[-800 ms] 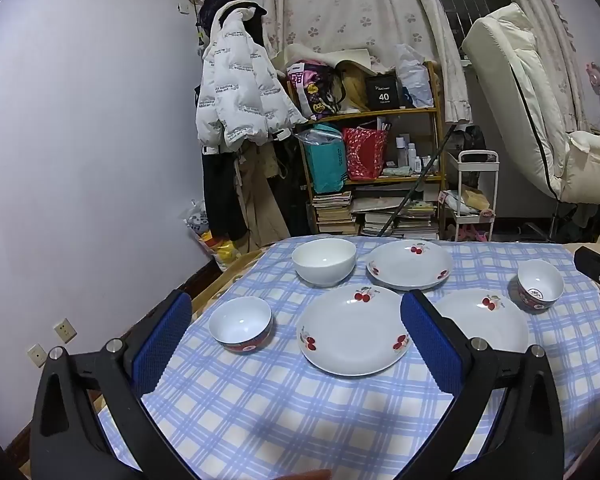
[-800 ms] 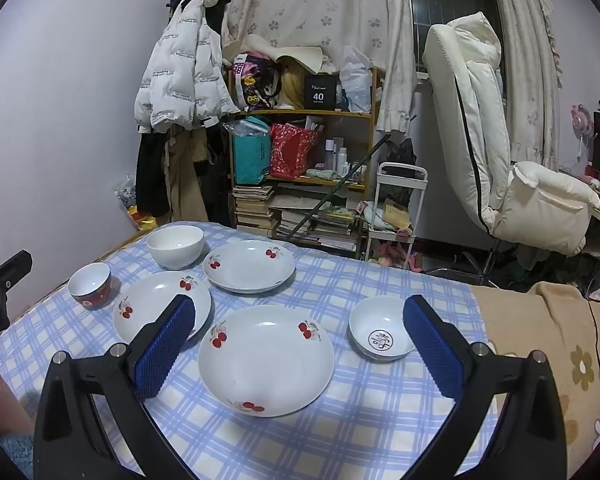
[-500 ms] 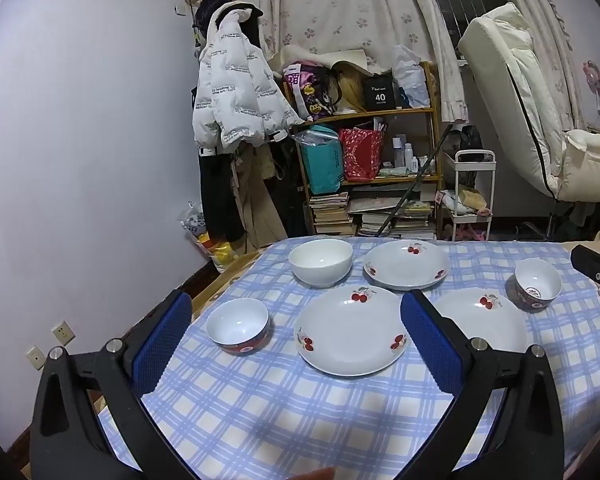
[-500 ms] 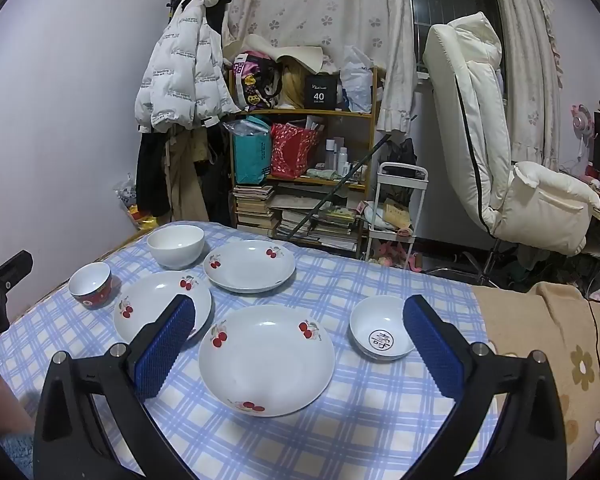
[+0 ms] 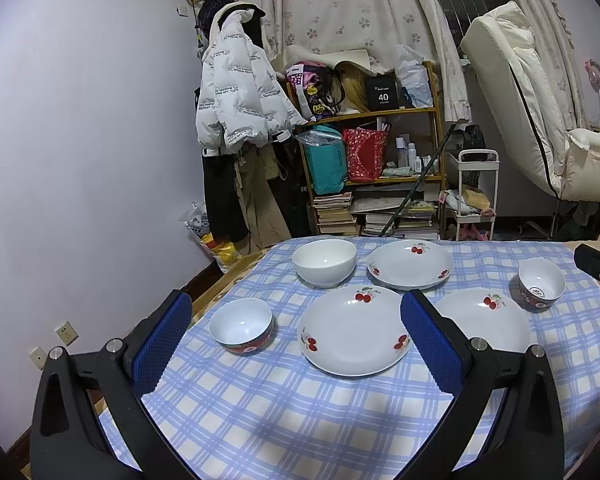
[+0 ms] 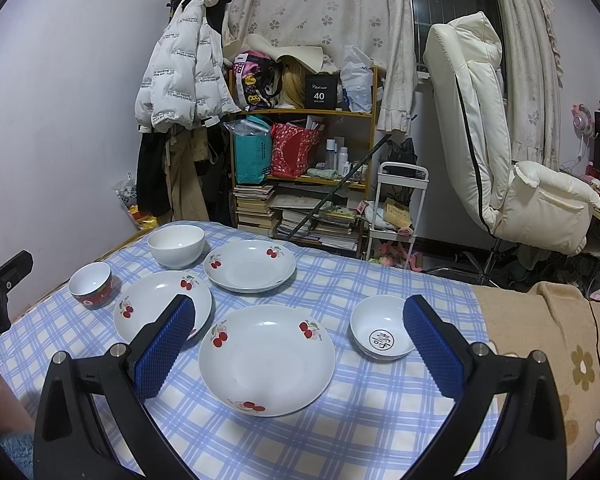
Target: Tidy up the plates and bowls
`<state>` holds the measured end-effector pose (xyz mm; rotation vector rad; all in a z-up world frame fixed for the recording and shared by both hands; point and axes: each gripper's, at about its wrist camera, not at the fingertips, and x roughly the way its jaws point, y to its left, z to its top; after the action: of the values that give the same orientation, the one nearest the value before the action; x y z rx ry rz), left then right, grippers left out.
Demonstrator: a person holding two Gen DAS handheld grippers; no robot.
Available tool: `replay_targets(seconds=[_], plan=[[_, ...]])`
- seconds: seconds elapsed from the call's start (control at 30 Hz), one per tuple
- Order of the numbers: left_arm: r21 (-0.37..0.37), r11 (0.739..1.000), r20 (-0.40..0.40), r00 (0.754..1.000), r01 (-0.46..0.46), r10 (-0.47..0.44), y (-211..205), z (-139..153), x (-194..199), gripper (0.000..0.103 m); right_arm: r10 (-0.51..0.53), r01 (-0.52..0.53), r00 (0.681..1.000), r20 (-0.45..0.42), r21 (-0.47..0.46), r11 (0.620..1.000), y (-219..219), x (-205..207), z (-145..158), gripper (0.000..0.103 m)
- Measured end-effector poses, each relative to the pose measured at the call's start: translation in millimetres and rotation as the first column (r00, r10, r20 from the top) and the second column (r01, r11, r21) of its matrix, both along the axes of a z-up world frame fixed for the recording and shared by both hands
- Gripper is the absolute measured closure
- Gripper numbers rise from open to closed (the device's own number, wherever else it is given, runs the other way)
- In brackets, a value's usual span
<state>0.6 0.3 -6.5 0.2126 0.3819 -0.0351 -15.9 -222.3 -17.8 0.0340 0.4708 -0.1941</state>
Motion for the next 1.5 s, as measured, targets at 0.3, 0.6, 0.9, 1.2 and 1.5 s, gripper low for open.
replay_targets(seconds=[0.3,0.6,0.9,1.2,1.5], plan=[[0.002,1.0,-0.001,1.0,-0.003,0.003,1.7,-0.8,1.5,0.001,0.0,0.0,1.0,-0.001,0.001,1.0,0.3,0.7,-0.7,0.0],[0.004,1.0,0.0,1.0,-0.003,0.003,2.7,0.9,2.2,0.001,0.001,-0.001,1.0,-0.001,0.001,1.0,0.3,1.0,-1.3,0.0],[0.007,1.0,0.001,1.0,-0.005,0.005,1.8,0.6,1.5,0.001,0.0,0.0,1.0,-0.003,0.002,1.0,-0.3,1.1,-1.4,0.0],[0.007,1.0,0.005,1.0,-0.007,0.007,2.5,1.8,1.9,0.001,0.0,0.0,1.0,-0.002,0.004,1.0,-0.3,0.9,-1.1,0.0],[0.009,1.0,0.006,1.0,-0.007,0.007,2.1,1.7,1.7,0.001,0.0,0.0,1.0,-0.003,0.004,1.0,-0.4,0.8,-1.0,0.0]])
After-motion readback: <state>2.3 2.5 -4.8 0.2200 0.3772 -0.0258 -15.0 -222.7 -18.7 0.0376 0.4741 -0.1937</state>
